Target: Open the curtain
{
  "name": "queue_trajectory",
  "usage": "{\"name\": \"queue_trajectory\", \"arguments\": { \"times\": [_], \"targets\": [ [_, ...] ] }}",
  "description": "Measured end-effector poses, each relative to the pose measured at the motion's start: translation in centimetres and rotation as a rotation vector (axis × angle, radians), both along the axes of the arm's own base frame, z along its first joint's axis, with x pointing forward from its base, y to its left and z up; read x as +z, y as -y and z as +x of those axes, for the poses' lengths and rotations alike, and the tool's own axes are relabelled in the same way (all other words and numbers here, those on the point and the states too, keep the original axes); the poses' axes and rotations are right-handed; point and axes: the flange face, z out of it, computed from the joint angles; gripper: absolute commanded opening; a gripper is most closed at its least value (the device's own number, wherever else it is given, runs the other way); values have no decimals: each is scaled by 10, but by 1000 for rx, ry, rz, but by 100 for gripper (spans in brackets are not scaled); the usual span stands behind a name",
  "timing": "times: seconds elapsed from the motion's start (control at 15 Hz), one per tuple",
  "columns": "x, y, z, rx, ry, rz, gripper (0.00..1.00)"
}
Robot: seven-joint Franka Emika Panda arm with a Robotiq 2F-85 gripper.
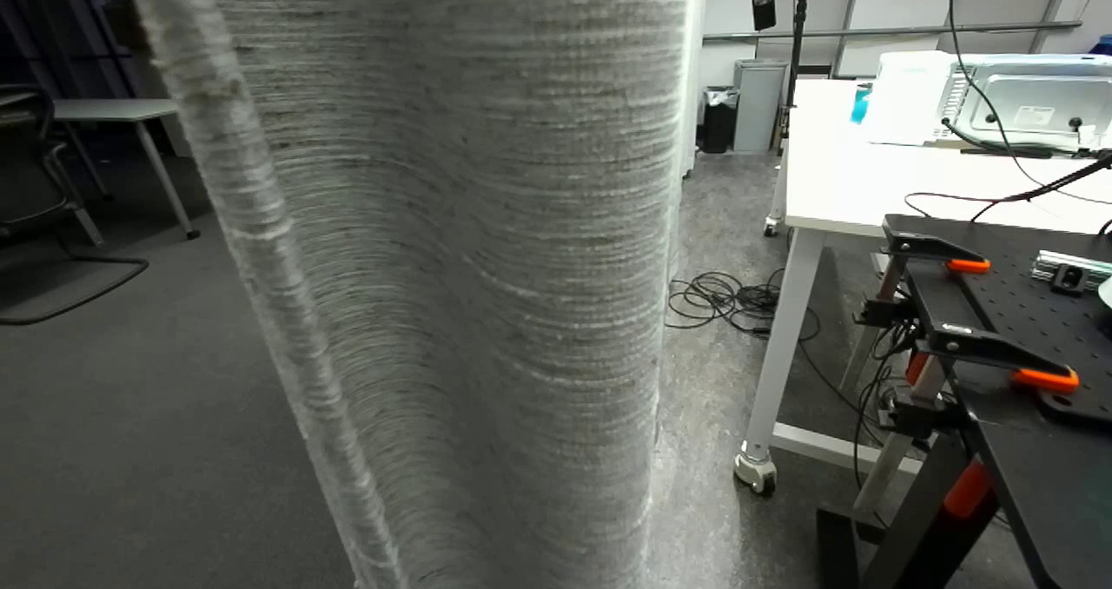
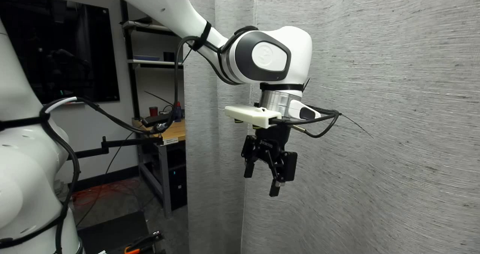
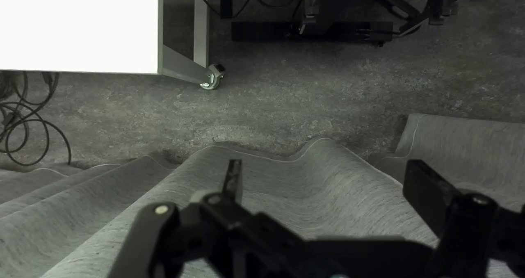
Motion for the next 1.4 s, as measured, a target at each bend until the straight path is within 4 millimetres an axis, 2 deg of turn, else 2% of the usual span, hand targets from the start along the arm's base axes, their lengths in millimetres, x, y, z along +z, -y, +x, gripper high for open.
{"name": "queue_trajectory", "arguments": {
  "times": [0.4,0.67,1.07,1.4],
  "targets": [
    [0,-1,0,1,0,0,100],
    [0,-9,3,31,-4,-16,100],
    [6,-49,16,161,29,-78,100],
    [26,-81,27,220,140,-76,100]
  ]
}}
